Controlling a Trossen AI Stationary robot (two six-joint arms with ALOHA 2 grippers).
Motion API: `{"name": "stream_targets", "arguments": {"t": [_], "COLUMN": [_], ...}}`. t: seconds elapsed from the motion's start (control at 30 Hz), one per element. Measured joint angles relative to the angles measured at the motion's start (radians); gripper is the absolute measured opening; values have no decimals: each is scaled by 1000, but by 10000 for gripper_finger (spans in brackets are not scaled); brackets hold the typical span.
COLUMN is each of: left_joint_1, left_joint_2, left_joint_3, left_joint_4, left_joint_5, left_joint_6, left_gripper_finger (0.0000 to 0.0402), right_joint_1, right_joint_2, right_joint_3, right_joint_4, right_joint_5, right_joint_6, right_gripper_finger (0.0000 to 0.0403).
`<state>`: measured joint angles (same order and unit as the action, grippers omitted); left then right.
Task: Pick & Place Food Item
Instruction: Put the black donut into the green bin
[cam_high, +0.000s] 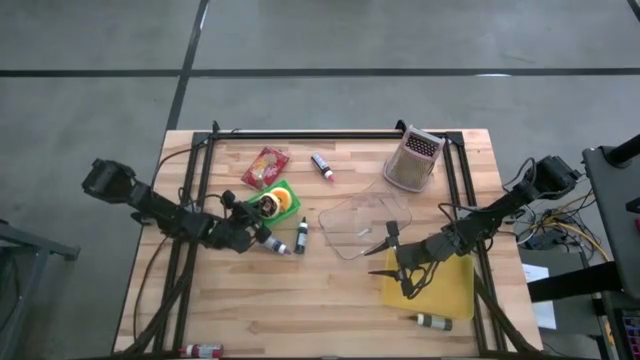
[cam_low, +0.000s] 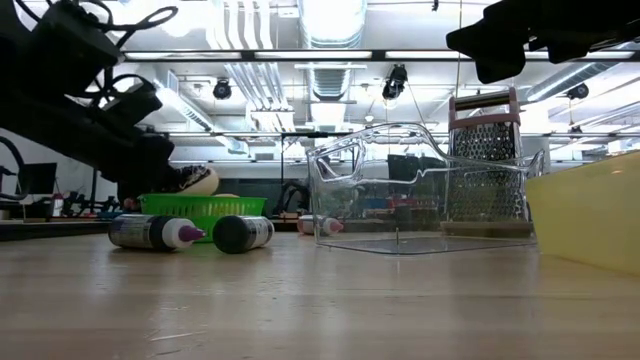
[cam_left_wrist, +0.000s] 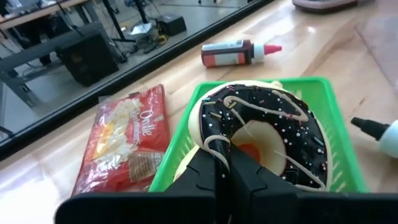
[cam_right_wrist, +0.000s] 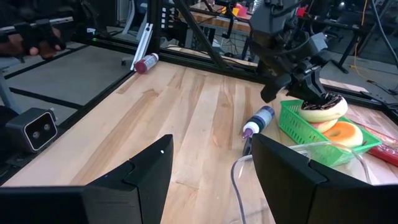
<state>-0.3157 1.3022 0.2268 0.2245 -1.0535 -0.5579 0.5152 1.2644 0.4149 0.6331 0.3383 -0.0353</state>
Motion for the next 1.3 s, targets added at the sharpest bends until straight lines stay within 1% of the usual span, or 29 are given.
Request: {"name": "stream_targets", "arguments": {"t": [0.5, 0.8, 0.97, 1.07, 1.17, 1.23, 1.3], "left_joint_1": [8, 8, 8, 8, 10, 13, 21], "left_joint_2": [0, -39, -77, -94, -110, -123, -144], "left_joint_3": [6, 37, 37, 37, 37, 37, 37], "left_joint_4": [-2, -4, -35, -84, -136, -154, -165], "left_joint_5": [38, 60, 62, 64, 65, 86, 130], "left_joint_6": [7, 114, 120, 91, 54, 48, 44], "left_gripper_finger": [116, 203, 244, 255, 256, 257, 257], "right_joint_1": [11, 11, 11, 11, 11, 11, 11], "right_joint_2": [0, 0, 0, 0, 0, 0, 0], "right_joint_3": [0, 0, 0, 0, 0, 0, 0], "right_joint_4": [0, -1, 0, 0, 0, 0, 0], "right_joint_5": [-1, -1, -1, -1, -1, -1, -1], "right_joint_6": [2, 3, 3, 3, 3, 3, 2], "right_gripper_finger": [214, 214, 214, 214, 214, 214, 214]}}
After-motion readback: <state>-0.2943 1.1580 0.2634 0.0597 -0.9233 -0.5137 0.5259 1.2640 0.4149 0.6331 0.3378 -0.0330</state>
